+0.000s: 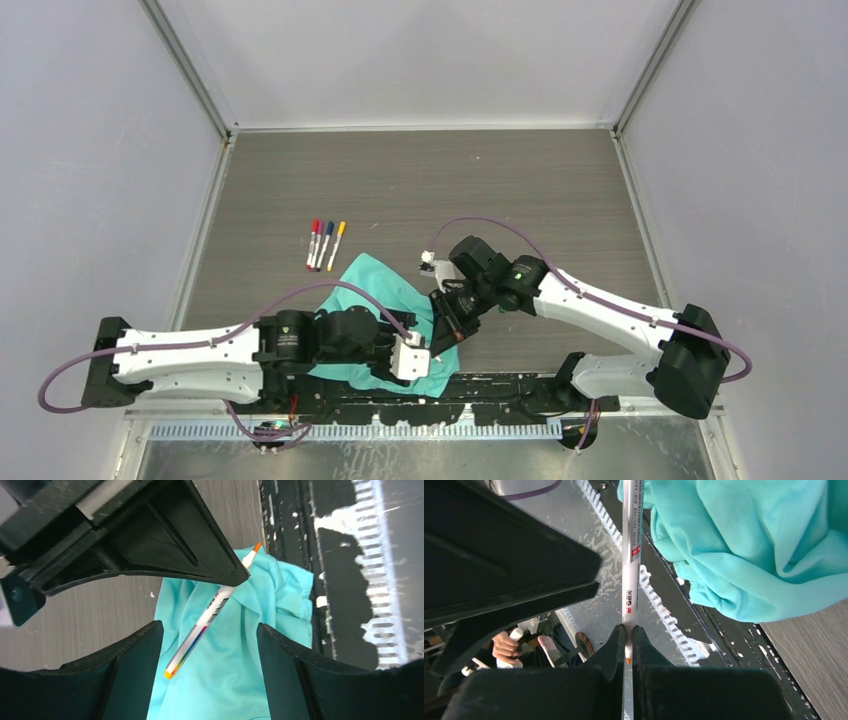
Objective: Insert the pens into the pen caps
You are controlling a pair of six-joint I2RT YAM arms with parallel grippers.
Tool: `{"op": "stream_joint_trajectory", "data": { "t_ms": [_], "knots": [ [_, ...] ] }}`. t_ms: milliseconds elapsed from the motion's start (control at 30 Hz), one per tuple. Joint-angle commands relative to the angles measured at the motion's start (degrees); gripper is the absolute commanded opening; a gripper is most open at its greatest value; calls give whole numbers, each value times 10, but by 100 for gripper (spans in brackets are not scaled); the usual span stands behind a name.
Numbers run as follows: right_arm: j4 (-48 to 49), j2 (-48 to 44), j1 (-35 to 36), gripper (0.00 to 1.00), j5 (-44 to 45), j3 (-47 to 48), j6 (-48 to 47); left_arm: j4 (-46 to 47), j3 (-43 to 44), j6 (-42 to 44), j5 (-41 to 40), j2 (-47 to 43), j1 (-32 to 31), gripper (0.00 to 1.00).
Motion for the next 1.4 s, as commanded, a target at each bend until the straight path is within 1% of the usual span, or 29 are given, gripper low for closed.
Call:
{"op": "stream_joint_trajectory", "data": {
  "t_ms": [0,167,500,600,667,733,767,800,867,900,933,967,1033,1100,1233,1300,1367],
  "knots": [
    [8,0,4,1,-38,34,6,10,2,44,-76,22,-28,69],
    [22,-3,7,1,-54,35,17,13,9,55,-114,50,-52,58],
    [42,-16,9,1,-54,29,35,23,13,60,-158,88,-88,26],
    [41,-21,9,1,-39,28,39,26,12,58,-170,93,-95,11],
    [38,-23,9,1,-15,33,40,27,12,54,-179,91,-97,2],
    [31,-28,2,1,14,40,38,25,15,45,-189,86,-96,0],
    [26,-32,-4,5,27,43,36,24,16,40,-192,81,-97,0],
    [23,-37,-15,16,40,43,33,22,17,35,-197,75,-96,0],
    [5,-45,-43,42,83,46,22,24,17,24,-208,61,-94,0],
    [-5,-48,-62,51,113,47,17,24,18,17,-209,55,-91,0],
    [-15,-51,-81,59,139,46,14,22,20,7,-205,48,-81,0],
    [-23,-53,-105,64,167,43,12,17,24,-8,-194,42,-61,0],
    [-28,-58,-153,67,227,33,9,7,39,-34,-157,26,-10,0],
    [-33,-60,-181,67,313,23,10,4,54,-65,-123,14,50,0],
    [-30,-55,-218,66,436,-5,9,-14,98,-142,-53,12,197,0],
    [-23,-52,-234,65,476,-20,8,-28,121,-185,-1,19,271,0],
    [-9,-48,-246,65,494,-39,2,-42,139,-228,54,28,352,0]
  ]
}}
